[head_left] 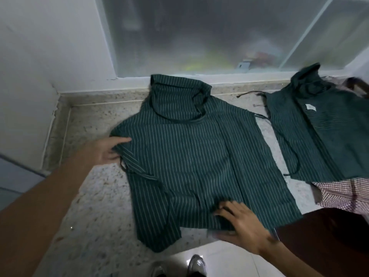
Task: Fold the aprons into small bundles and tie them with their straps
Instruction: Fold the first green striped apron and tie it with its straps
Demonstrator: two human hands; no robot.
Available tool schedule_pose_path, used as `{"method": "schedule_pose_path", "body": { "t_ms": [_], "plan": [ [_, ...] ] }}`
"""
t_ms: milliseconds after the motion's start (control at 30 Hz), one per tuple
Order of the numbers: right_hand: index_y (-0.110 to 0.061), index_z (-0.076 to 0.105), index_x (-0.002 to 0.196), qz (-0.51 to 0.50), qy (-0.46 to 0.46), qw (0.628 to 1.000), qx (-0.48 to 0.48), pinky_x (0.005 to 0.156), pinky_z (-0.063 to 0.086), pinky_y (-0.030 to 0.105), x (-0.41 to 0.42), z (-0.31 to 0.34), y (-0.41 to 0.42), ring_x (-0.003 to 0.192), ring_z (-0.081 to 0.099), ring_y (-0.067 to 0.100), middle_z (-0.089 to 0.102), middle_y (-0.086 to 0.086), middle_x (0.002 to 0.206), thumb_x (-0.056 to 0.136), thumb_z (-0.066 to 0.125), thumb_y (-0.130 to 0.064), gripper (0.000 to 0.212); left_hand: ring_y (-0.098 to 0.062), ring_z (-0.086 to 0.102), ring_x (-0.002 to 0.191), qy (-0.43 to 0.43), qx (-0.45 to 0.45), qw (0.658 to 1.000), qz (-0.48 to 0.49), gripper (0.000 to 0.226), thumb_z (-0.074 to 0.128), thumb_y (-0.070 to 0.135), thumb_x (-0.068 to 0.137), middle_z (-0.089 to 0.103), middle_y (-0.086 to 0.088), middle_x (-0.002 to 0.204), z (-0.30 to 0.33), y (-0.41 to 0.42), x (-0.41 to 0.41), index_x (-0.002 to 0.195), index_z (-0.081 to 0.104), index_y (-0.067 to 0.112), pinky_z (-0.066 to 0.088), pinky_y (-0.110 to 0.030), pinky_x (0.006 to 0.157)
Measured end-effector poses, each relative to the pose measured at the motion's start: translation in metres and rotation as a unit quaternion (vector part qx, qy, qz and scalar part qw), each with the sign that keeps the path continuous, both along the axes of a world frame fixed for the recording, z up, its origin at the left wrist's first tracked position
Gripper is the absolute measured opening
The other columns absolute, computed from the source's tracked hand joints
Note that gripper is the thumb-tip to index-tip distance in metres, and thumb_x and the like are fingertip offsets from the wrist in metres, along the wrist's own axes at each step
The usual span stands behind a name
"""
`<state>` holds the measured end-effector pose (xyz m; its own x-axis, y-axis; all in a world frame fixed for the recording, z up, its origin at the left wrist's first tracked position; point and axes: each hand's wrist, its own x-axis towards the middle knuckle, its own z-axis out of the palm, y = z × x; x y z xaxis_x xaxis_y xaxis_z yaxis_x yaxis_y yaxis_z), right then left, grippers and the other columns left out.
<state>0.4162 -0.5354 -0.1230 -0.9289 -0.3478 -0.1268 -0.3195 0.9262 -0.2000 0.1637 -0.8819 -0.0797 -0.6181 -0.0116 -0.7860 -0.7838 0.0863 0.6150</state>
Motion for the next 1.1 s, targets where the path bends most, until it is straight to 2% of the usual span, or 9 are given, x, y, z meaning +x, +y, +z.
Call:
{"method": "schedule_pose_path", "body": {
  "t_ms": [100, 267, 400, 500, 600, 800, 967, 1033, 1100],
  "plan": [
    [-0.037, 0.055, 0.12, 0.076, -0.013, 0.997, 0.008, 0.078, 0.05, 0.021, -0.009, -0.006, -0.025, 0.098, 0.053, 0.005, 0.055, -0.012, 0.116, 0.085, 0.044, -0.062, 0.044, -0.022, 0.048, 0.123, -0.014, -0.141, 0.983, -0.114, 0.055, 0.067, 0.026, 0.086, 0.05, -0.007, 0.136, -0.009, 0.003, 0.023, 0.133, 0.045, 0.009, 0.039, -0.034, 0.101],
    [-0.033, 0.068, 0.11, 0.057, -0.149, 0.987, 0.03, 0.092, 0.041, 0.029, -0.042, 0.027, 0.002, 0.111, 0.049, 0.012, 0.062, -0.012, 0.111, 0.093, 0.053, -0.031, 0.023, -0.018, 0.055, 0.102, 0.076, -0.124, 0.987, -0.067, 0.046, 0.06, 0.007, 0.09, 0.051, -0.005, 0.133, -0.012, -0.012, 0.035, 0.133, 0.046, 0.005, 0.044, -0.026, 0.085],
    [-0.033, 0.055, 0.129, 0.014, -0.262, 0.955, 0.141, 0.106, 0.034, 0.035, -0.037, 0.059, 0.0, 0.128, 0.044, 0.017, 0.053, -0.007, 0.135, 0.094, 0.048, -0.011, 0.042, -0.02, 0.052, 0.115, 0.074, -0.135, 0.986, -0.064, 0.041, 0.06, -0.001, 0.087, 0.053, -0.003, 0.131, -0.013, -0.026, 0.048, 0.127, 0.053, 0.008, 0.043, -0.028, 0.092],
    [-0.03, 0.048, 0.132, -0.078, -0.203, 0.976, 0.009, 0.095, 0.043, 0.033, -0.031, 0.067, -0.074, 0.115, 0.055, 0.019, 0.055, -0.003, 0.13, 0.095, 0.048, -0.032, 0.037, -0.02, 0.053, 0.116, 0.041, -0.083, 0.996, -0.021, 0.029, 0.061, -0.007, 0.083, 0.056, -0.008, 0.128, -0.013, -0.03, 0.056, 0.11, 0.06, 0.005, 0.044, -0.026, 0.091],
    [-0.018, 0.034, 0.138, -0.131, -0.202, 0.971, 0.007, 0.1, 0.038, 0.039, -0.04, 0.046, -0.141, 0.124, 0.043, 0.025, 0.041, 0.003, 0.135, 0.086, 0.051, -0.058, 0.068, -0.02, 0.054, 0.11, 0.022, 0.016, 0.998, 0.058, 0.031, 0.065, 0.011, 0.085, 0.054, -0.008, 0.126, -0.005, -0.03, 0.058, 0.114, 0.055, 0.009, 0.044, -0.028, 0.092],
    [-0.011, 0.056, 0.113, -0.097, -0.138, 0.986, -0.013, 0.087, 0.042, 0.038, -0.065, 0.03, -0.178, 0.11, 0.053, 0.03, 0.055, 0.008, 0.12, 0.097, 0.045, -0.023, 0.023, -0.017, 0.059, 0.095, -0.004, 0.124, 0.987, 0.098, 0.038, 0.06, 0.037, 0.088, 0.061, -0.006, 0.112, -0.002, -0.032, 0.049, 0.118, 0.055, 0.014, 0.048, -0.029, 0.084],
    [-0.018, 0.04, 0.119, -0.2, -0.245, 0.938, -0.14, 0.088, 0.043, 0.036, -0.082, 0.032, -0.183, 0.111, 0.055, 0.027, 0.051, 0.004, 0.123, 0.086, 0.059, -0.048, 0.049, -0.01, 0.058, 0.092, 0.041, 0.188, 0.971, 0.141, 0.029, 0.053, 0.016, 0.093, 0.057, -0.004, 0.127, 0.008, -0.029, 0.037, 0.121, 0.054, 0.01, 0.044, -0.024, 0.095],
    [-0.015, 0.032, 0.131, -0.186, -0.263, 0.943, -0.082, 0.091, 0.043, 0.038, -0.081, 0.034, -0.19, 0.114, 0.053, 0.028, 0.049, 0.005, 0.127, 0.079, 0.067, -0.051, 0.072, -0.009, 0.059, 0.091, 0.067, 0.21, 0.966, 0.133, 0.037, 0.051, 0.013, 0.094, 0.062, -0.003, 0.113, 0.015, -0.028, 0.033, 0.131, 0.048, 0.009, 0.051, -0.024, 0.081],
    [-0.015, 0.049, 0.123, -0.18, -0.219, 0.958, -0.048, 0.09, 0.045, 0.036, -0.083, 0.036, -0.189, 0.111, 0.057, 0.028, 0.059, 0.007, 0.119, 0.084, 0.065, -0.04, 0.049, -0.01, 0.059, 0.089, 0.081, 0.211, 0.967, 0.115, 0.033, 0.05, 0.013, 0.094, 0.062, -0.001, 0.1, 0.022, -0.028, 0.028, 0.126, 0.05, 0.01, 0.057, -0.024, 0.065]
  ]
}}
